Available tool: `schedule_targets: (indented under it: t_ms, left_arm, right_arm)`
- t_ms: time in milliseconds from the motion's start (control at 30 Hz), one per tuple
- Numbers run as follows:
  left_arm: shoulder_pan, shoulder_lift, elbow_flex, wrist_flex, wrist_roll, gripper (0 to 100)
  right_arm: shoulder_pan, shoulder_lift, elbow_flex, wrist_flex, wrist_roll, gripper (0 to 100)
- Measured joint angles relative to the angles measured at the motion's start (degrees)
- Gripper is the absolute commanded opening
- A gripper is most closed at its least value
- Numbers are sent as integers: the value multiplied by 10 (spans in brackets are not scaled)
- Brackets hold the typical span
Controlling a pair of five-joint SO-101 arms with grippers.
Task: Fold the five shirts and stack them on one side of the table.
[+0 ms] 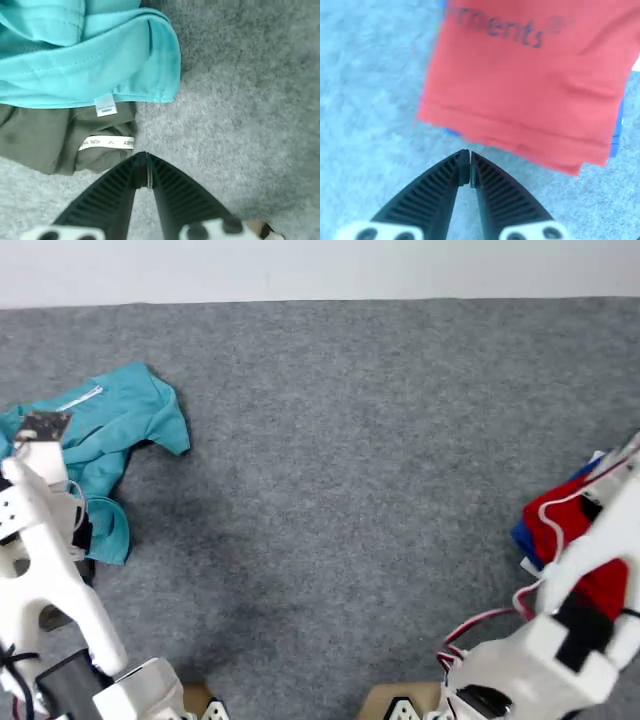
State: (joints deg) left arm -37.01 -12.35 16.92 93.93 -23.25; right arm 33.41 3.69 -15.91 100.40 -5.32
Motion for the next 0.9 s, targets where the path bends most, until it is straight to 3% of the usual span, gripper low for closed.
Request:
schedule_targets:
  t_ms: [200, 300, 533, 800, 900]
  left_arm:
    - [0, 0, -95, 8, 0, 56]
    - [5, 11, -112, -25, 0, 137]
    - [9, 113, -114, -130, 0, 221]
    - [9, 267, -174, -187, -76, 224]
    - [9, 340, -215, -190, -97, 141]
  right_arm:
    - [-60, -89, 127, 1, 0, 9]
    - [-69, -133, 200, 1, 0, 9]
    - [-69, -214, 300, 1, 0, 9]
    - [-69, -260, 316, 1, 0, 9]
    - [-69, -260, 316, 1, 0, 9]
